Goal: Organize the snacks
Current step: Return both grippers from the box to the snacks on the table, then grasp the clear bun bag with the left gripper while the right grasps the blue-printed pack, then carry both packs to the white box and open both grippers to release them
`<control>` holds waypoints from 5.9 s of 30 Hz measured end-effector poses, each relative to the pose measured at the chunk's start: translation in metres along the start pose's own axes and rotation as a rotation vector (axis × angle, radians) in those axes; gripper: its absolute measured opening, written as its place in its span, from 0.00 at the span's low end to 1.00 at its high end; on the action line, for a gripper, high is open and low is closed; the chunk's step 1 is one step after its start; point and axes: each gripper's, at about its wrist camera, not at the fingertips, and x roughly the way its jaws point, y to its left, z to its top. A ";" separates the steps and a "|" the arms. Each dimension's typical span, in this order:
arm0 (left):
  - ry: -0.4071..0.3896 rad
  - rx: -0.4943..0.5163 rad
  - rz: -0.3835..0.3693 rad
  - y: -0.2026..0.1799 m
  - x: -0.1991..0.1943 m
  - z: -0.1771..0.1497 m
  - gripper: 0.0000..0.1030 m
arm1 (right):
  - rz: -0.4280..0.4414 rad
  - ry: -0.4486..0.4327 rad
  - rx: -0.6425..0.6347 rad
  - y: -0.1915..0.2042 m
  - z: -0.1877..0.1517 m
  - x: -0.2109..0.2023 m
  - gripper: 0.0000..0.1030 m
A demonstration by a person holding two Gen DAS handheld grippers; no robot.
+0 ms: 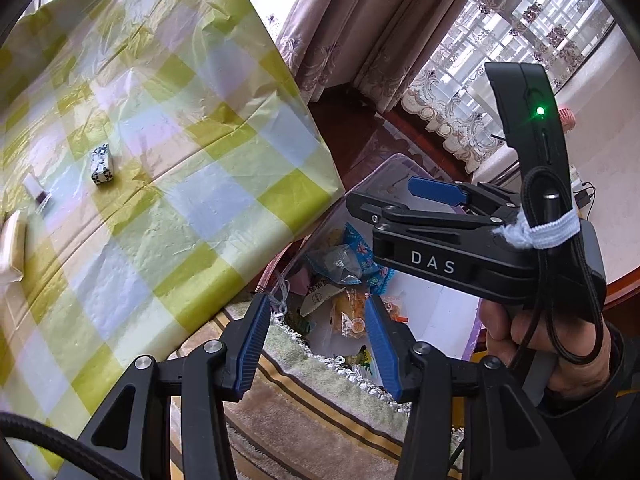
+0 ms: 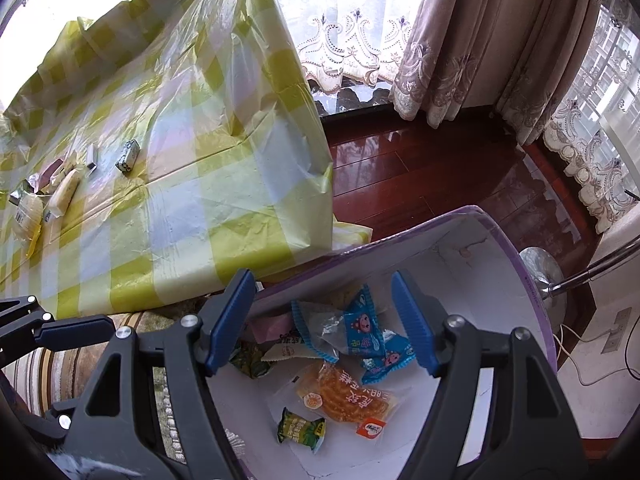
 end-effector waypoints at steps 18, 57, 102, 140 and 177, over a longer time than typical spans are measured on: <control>-0.143 -0.210 0.083 0.096 -0.056 -0.008 0.49 | 0.048 -0.017 -0.063 0.066 0.023 0.002 0.74; -0.357 -0.789 0.187 0.312 -0.127 -0.096 0.78 | 0.075 -0.045 -0.134 0.213 0.085 0.070 0.78; -0.428 -0.666 0.194 0.286 -0.123 -0.084 0.35 | 0.131 -0.067 -0.165 0.210 0.069 0.054 0.23; -0.391 -0.398 0.070 0.137 -0.117 -0.037 0.30 | 0.071 -0.073 -0.029 0.085 0.012 -0.005 0.23; -0.096 -0.219 -0.153 0.015 -0.005 -0.001 0.45 | -0.087 -0.046 0.132 -0.026 -0.019 -0.009 0.54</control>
